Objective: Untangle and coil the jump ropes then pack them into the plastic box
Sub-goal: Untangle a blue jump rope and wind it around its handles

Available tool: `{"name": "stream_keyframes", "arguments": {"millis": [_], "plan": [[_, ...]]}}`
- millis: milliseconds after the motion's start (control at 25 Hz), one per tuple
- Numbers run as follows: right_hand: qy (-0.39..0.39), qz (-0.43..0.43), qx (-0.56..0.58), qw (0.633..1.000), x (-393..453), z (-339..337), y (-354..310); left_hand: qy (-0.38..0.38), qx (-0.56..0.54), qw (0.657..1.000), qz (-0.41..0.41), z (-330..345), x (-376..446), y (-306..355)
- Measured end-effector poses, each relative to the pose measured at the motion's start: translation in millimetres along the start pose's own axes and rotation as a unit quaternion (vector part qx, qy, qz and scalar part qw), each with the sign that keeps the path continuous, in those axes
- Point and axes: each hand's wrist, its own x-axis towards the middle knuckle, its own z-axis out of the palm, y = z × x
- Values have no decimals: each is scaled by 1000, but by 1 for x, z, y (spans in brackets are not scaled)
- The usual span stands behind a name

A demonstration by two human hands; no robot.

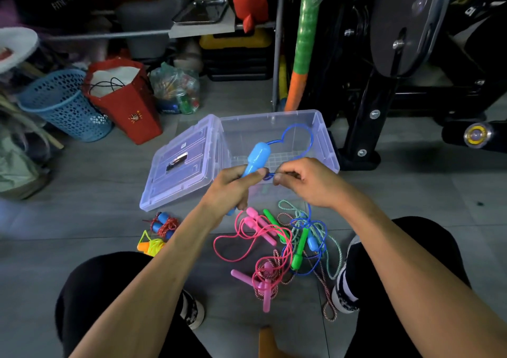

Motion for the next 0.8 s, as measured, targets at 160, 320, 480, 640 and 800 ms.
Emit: {"name": "stream_keyframes", "arguments": {"millis": [160,320,480,640,800], "plan": [[1,16,66,998,1,3,-6,0,-74,997,28,1,-5,7],[22,60,41,997,2,-9,6,167,-300,939,2,-28,11,9],[73,-5,37,997,-1,-13,4,156,-71,983,-68,-39,12,1],[36,-58,0,998,3,-1,-5,96,10,995,27,-10,-1,10],[50,-52,13,997,4,5,-11,-8,37,998,52,1,-9,17]]}}
